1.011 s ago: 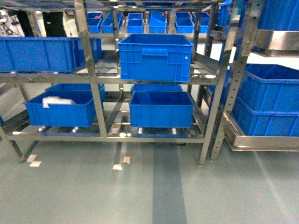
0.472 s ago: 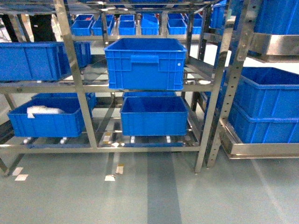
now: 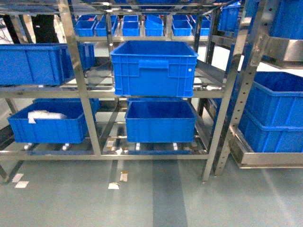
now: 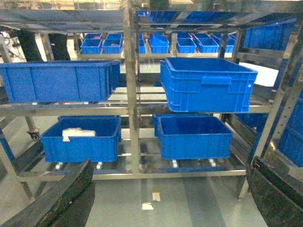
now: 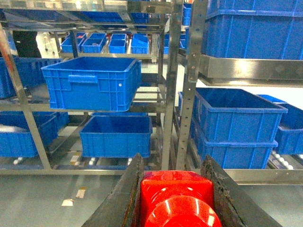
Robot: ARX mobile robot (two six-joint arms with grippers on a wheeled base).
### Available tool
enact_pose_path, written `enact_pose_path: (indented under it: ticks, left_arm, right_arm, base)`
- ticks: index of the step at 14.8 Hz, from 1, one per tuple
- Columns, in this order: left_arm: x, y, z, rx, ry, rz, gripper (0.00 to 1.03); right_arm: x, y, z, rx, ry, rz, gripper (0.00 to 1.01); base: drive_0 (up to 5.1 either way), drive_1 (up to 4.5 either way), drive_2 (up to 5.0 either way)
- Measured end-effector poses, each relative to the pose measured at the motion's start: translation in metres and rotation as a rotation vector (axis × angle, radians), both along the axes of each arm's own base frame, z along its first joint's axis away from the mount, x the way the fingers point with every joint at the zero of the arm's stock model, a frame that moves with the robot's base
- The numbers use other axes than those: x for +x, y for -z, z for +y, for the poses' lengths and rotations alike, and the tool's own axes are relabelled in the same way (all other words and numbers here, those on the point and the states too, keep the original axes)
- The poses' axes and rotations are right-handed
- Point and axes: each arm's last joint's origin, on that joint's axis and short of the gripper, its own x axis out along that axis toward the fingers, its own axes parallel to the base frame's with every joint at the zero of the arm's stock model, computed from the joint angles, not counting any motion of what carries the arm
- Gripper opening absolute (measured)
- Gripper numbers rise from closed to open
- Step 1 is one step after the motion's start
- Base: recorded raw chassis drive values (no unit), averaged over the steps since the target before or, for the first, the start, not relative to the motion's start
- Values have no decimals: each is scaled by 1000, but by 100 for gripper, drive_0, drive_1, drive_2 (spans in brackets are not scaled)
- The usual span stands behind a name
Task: Pick red block from blue box to shelf
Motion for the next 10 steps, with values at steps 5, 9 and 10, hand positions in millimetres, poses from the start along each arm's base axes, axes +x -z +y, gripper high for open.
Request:
enact_pose_path:
  ticks: [5, 9, 10]
  left_arm:
    - [0, 0, 0, 0, 0, 3, 98]
    - [0, 0, 0, 0, 1, 1, 98]
    - [0, 0, 0, 0, -1, 4, 98]
  right_arm:
    - [0, 0, 0, 0, 0, 4, 28]
    - [0, 1, 0, 0, 1, 5, 28]
    - [0, 0, 0, 0, 0, 3, 28]
  base:
    - [-17, 376, -409]
    - [-157, 448, -275]
    - [-308, 507, -150]
